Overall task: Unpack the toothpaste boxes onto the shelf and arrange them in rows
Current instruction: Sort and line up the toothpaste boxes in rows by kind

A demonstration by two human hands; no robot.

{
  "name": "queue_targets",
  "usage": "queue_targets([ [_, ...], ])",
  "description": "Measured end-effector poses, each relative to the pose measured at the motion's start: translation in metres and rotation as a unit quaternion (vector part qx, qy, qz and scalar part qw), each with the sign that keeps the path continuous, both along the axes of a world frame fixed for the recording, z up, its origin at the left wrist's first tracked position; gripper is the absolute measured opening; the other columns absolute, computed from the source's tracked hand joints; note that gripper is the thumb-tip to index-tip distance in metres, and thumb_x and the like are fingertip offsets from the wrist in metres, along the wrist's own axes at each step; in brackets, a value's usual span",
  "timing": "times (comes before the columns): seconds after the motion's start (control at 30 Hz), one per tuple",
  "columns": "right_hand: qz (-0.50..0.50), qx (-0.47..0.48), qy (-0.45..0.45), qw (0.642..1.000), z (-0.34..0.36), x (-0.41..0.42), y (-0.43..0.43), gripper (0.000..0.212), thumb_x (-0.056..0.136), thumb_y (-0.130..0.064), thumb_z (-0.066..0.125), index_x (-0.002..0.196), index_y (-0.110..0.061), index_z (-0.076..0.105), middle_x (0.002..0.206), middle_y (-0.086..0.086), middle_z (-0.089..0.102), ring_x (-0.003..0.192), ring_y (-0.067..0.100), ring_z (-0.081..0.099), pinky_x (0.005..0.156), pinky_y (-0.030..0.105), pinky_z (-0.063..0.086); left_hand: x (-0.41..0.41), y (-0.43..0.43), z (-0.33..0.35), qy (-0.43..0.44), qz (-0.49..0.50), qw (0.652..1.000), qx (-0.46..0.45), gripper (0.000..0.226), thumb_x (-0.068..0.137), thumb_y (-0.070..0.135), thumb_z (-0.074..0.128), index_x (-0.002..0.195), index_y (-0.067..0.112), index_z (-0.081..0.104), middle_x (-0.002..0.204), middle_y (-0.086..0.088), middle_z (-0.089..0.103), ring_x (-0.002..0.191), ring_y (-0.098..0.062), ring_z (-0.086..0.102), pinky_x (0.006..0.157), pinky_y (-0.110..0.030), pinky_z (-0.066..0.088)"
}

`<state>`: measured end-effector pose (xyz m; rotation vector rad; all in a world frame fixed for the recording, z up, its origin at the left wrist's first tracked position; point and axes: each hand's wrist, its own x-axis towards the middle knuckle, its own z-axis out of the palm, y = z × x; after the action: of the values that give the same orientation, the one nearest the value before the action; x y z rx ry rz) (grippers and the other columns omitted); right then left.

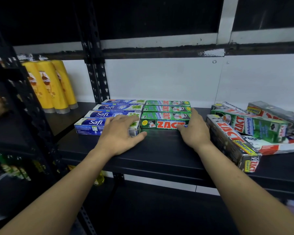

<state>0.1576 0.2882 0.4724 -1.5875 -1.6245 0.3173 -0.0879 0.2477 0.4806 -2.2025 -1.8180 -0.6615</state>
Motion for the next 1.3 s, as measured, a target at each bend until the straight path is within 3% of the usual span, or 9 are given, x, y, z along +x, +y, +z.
queue_targets([
  [0.3,-0.002,-0.002,0.011,1.000,-0.0021,0.0008,0.0023,0.070,0.086,-0.024,0.073,0.145,-0.017,0.035,0.137,0.008,0.050,0.123,0.027,0.050,0.094,0.038,0.046,-0.0004,-0.0008,0.0002,-0.001,0.001,1.000,-0.004,0.067,0.086,0.072,0.049,0.141,0.034,0.048,0.144,0.010,0.052,0.136,-0.012,0.039,0.114,-0.037,0.018],
  [0.43,-0.004,0.004,0.020,1.000,-0.0027,-0.0001,0.0022,0.073,0.083,-0.023,0.075,0.144,-0.015,0.036,0.135,0.009,0.051,0.121,0.028,0.052,0.095,0.041,0.049,-0.0003,-0.0011,0.0007,-0.003,0.001,1.000,-0.009,0.075,0.080,0.077,0.040,0.141,0.033,0.049,0.143,0.010,0.053,0.136,-0.012,0.039,0.114,-0.038,0.018],
  [0.7,-0.002,0.014,-0.027,1.000,-0.0009,-0.0034,-0.0025,0.078,0.086,-0.022,0.071,0.150,-0.012,0.028,0.146,0.009,0.038,0.133,0.030,0.039,0.106,0.041,0.038,-0.0004,0.0002,0.0002,0.003,0.014,1.000,-0.004,0.078,0.080,0.079,0.035,0.140,0.032,0.050,0.144,0.010,0.053,0.137,-0.010,0.040,0.116,-0.037,0.018],
  [1.07,0.004,0.010,-0.048,0.999,0.0001,-0.0039,-0.0054,0.060,0.092,-0.021,0.066,0.144,-0.012,0.038,0.143,0.007,0.041,0.127,0.028,0.047,0.099,0.039,0.044,0.0024,-0.0021,0.0020,0.017,0.048,0.999,-0.011,0.068,0.086,0.076,0.041,0.138,0.034,0.050,0.141,0.009,0.054,0.136,-0.012,0.040,0.116,-0.044,0.013],
  [1.3,-0.004,0.003,-0.042,0.999,-0.0033,-0.0030,-0.0001,0.071,0.086,-0.027,0.070,0.148,-0.014,0.037,0.147,0.009,0.037,0.133,0.031,0.040,0.106,0.043,0.039,0.0000,-0.0008,0.0007,0.008,0.052,0.999,-0.010,0.074,0.084,0.080,0.036,0.138,0.031,0.051,0.148,0.011,0.048,0.142,-0.012,0.033,0.119,-0.044,0.013],
])
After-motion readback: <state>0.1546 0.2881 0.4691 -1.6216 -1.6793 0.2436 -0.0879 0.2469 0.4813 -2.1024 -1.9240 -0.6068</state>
